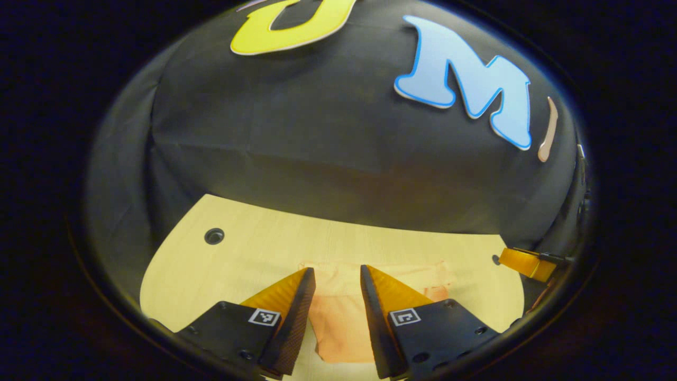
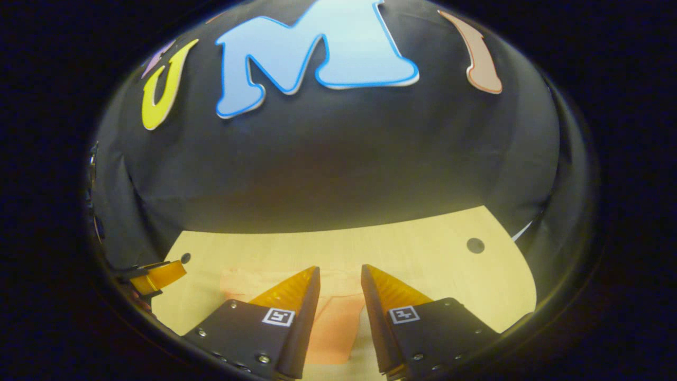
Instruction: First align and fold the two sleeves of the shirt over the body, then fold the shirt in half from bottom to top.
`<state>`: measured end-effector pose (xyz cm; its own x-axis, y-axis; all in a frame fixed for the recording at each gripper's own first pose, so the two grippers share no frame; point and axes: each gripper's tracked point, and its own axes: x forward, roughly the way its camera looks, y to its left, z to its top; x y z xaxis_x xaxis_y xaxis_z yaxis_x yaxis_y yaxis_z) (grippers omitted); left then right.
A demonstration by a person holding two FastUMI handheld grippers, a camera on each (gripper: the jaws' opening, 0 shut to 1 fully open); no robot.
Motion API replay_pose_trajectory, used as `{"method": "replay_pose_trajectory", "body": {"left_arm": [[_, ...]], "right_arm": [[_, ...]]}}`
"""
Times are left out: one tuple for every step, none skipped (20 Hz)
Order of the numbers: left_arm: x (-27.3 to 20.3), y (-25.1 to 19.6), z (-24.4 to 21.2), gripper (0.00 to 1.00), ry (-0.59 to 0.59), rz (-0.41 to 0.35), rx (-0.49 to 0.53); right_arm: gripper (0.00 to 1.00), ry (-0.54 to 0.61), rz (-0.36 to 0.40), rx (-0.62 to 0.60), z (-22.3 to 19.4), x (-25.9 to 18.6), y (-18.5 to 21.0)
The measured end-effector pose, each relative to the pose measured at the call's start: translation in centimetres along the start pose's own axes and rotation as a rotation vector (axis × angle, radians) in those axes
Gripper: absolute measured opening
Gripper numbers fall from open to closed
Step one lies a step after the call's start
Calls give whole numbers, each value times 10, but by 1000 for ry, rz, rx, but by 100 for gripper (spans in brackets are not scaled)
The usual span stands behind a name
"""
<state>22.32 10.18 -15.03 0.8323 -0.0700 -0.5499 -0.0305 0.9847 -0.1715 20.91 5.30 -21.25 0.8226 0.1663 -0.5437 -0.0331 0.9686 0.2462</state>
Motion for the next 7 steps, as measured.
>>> {"method": "replay_pose_trajectory", "body": {"left_arm": [[-23, -4, 7, 65, -20, -6, -5], [-46, -11, 13, 65, -41, -13, -8], [-70, -16, 18, 65, -61, -29, -10], [-95, -20, 22, 65, -83, -35, -6], [-117, -21, 24, 65, -101, -36, 1], [-138, -24, 25, 55, -123, -38, 11], [-158, -27, 25, 60, -141, -42, 20]], "right_arm": [[50, -18, 7, -3, 7, -18, 3], [50, -37, 16, -4, 11, -37, 5], [50, -57, 23, -6, 17, -56, 5], [50, -77, 24, -8, 22, -75, 3], [46, -105, 23, -12, 28, -95, 6], [50, -134, 23, -14, 32, -112, 7], [50, -165, 24, -19, 36, -129, 8]]}}
